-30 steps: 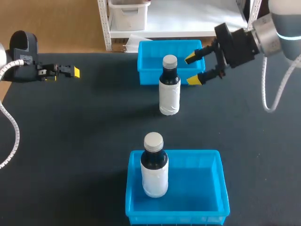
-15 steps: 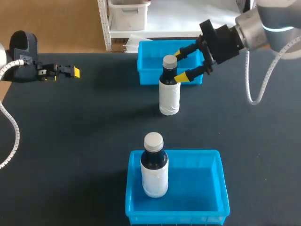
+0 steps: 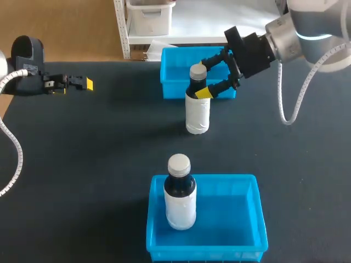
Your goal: Pick up the bottle, and place it in the far bin if it is heavy, or in the near bin if it is light.
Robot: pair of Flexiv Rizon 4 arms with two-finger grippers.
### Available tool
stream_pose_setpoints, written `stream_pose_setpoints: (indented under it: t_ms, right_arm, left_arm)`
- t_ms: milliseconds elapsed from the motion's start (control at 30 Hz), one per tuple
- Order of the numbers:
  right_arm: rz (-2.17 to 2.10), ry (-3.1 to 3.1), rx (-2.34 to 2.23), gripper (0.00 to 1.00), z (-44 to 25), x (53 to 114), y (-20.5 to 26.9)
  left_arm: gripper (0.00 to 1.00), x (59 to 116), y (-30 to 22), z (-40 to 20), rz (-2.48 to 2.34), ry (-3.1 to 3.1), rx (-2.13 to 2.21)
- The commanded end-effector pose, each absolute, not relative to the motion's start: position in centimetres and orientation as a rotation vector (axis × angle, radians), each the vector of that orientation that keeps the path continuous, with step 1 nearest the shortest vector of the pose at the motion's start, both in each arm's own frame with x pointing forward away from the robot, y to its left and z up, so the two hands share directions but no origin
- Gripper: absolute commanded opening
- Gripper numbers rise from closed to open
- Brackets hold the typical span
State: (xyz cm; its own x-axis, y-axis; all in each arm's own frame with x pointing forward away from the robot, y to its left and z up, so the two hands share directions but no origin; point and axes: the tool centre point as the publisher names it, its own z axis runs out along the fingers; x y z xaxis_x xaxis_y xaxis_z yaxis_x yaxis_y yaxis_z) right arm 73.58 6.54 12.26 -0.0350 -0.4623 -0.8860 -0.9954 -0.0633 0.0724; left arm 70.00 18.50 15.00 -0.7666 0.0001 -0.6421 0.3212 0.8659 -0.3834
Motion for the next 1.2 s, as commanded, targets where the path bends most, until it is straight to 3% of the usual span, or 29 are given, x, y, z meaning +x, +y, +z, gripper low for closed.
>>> stream_pose_setpoints:
  t_ms: [33, 67, 200, 300, 500, 600, 933, 1000, 1100, 1200]
  right_arm:
    - [1.043, 1.560, -1.587, 1.00, 12.19, 73.60, 6.65]
    - [1.043, 1.560, -1.586, 1.00, 12.19, 73.61, 6.66]
    - [1.041, 1.561, -1.580, 0.76, 12.18, 73.64, 6.71]
    - [1.041, 1.565, -1.574, 0.67, 12.11, 73.65, 6.76]
    - [1.041, 1.567, -1.569, 0.62, 12.07, 73.63, 6.82]
    - [1.041, 1.568, -1.568, 0.49, 12.01, 73.59, 6.85]
    - [1.041, 1.570, -1.561, 0.39, 11.85, 73.48, 6.87]
    - [1.041, 1.569, -1.560, 0.31, 11.84, 73.46, 6.88]
    - [1.039, 1.567, -1.558, 0.00, 11.98, 73.34, 6.79]
    - [1.030, 1.558, -1.557, 0.00, 12.59, 73.21, 6.44]
  left_arm:
    - [1.00, 70.00, 18.50, 15.00, -0.636, 2.374, 0.231]
    - [1.00, 70.00, 18.50, 15.00, -0.636, 2.374, 0.231]
    - [1.00, 70.00, 18.50, 15.00, -0.636, 2.374, 0.231]
    - [1.00, 70.00, 18.50, 15.00, -0.636, 2.374, 0.231]
    - [1.00, 70.00, 18.50, 15.00, -0.636, 2.374, 0.231]
    - [1.00, 70.00, 18.50, 15.00, -0.636, 2.374, 0.231]
    - [1.00, 70.00, 18.50, 15.00, -0.636, 2.374, 0.231]
    - [1.00, 70.00, 18.50, 15.00, -0.636, 2.374, 0.231]
    - [1.00, 70.00, 18.50, 15.00, -0.636, 2.374, 0.231]
    - [1.00, 70.00, 18.50, 15.00, -0.636, 2.374, 0.231]
